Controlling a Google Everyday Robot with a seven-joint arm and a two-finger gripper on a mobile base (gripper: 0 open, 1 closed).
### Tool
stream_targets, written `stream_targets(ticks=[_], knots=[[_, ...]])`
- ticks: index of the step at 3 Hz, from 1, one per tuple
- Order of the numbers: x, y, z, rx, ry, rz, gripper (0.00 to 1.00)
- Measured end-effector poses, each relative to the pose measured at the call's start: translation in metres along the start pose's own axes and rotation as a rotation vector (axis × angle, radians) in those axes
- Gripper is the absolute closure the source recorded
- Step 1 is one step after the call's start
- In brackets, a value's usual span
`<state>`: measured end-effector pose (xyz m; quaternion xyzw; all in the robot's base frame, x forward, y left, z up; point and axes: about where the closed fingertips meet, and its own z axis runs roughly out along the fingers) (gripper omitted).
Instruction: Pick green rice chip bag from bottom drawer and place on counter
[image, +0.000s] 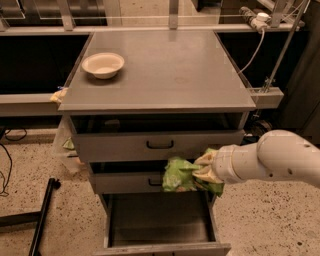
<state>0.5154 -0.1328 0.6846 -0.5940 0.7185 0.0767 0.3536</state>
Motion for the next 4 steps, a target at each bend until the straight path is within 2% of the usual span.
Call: stream_targets(ticks=[1,2,3,4], knots=[[-0.076,-0.003,-0.068,0.132,-0.03,-0.069,1.0],[-0.105,-0.006,-0.098,0.188,-0.004,-0.128,1.0],[-0.105,-0.006,-0.098,0.188,-0.004,-0.128,1.0],[-0.119,-0.027,-0.112,0.189,-0.079,-0.056,1.0]])
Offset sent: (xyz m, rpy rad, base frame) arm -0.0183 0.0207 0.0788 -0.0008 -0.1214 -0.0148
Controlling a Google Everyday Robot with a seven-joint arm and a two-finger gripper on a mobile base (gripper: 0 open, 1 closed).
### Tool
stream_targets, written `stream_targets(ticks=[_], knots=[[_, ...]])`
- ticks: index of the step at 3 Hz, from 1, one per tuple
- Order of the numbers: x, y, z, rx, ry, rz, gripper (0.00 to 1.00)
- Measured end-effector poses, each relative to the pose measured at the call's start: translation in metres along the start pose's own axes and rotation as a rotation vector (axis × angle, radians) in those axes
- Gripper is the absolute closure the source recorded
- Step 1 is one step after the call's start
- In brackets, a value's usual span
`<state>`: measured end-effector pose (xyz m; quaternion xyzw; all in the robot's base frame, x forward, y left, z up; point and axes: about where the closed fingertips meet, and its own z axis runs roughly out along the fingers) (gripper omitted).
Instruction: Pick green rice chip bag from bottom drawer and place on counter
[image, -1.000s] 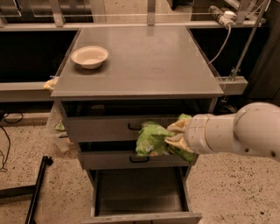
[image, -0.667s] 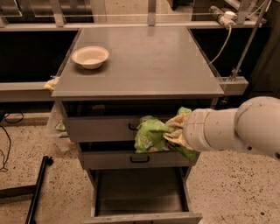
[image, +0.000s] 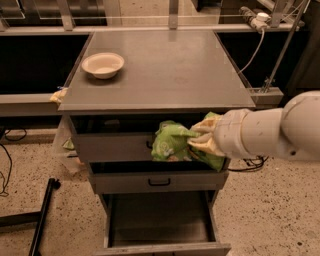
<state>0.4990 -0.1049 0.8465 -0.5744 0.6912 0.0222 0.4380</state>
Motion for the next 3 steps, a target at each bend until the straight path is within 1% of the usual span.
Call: stream_targets(ticks=[1,2,3], knots=[[-0.024,-0.04,-0.02,0.01,-0.078,0.062,1.0],[-0.05,-0.073,-0.045,0.064,-0.114,0.03,1.0],[-0.05,-0.072,-0.045,0.066,-0.114,0.029,1.0]])
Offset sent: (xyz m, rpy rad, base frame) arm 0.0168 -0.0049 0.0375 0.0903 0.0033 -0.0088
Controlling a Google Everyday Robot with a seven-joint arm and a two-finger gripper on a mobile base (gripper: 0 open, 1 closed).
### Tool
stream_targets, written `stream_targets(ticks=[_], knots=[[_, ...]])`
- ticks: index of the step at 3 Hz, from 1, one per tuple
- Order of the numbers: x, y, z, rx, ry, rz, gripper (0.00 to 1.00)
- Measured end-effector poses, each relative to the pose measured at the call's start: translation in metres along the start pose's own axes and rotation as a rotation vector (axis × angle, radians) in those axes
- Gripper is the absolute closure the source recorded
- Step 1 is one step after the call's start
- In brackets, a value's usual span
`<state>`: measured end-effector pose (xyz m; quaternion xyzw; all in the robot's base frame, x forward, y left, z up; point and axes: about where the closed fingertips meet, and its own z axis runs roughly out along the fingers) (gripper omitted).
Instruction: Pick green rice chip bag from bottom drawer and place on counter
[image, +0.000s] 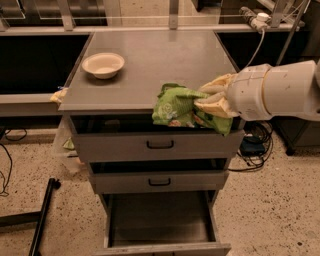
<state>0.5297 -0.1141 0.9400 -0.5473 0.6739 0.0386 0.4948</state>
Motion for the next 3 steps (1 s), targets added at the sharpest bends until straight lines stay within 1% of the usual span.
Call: stream_targets(ticks=[1,2,3], knots=[[-0.001,-0.001,0.01,0.007,-0.017,-0.026,1.0],[-0.002,-0.022,0.039,0.019,-0.054,-0.074,1.0],[-0.009,-0.055,0.081,0.024,-0.103,-0.131,1.0]])
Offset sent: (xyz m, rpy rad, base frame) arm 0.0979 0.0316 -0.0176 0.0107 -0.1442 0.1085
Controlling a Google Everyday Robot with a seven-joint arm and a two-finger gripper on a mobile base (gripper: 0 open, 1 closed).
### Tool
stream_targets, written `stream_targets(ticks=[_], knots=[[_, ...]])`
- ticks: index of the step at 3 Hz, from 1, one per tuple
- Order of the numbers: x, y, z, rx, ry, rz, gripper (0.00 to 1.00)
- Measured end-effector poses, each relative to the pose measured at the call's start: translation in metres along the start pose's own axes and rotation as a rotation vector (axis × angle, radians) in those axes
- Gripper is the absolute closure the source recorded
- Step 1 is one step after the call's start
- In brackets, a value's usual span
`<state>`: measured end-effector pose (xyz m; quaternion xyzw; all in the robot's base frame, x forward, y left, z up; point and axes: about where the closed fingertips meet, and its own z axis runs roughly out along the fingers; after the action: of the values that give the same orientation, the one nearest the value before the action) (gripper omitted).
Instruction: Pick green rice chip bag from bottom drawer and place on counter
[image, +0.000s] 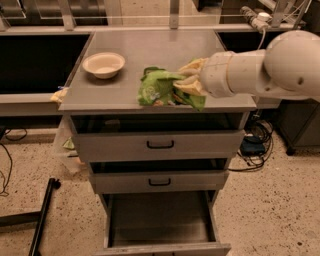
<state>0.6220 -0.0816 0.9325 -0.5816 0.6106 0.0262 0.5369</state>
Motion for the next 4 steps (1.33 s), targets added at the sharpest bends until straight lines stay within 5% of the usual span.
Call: stream_targets(ticks=[2,4], knots=[[0.007,-0.056,0.078,0.011,-0.048,-0.063,1.0],[0.002,-0.062,0.082,0.017,-0.058,-0.067,0.59]])
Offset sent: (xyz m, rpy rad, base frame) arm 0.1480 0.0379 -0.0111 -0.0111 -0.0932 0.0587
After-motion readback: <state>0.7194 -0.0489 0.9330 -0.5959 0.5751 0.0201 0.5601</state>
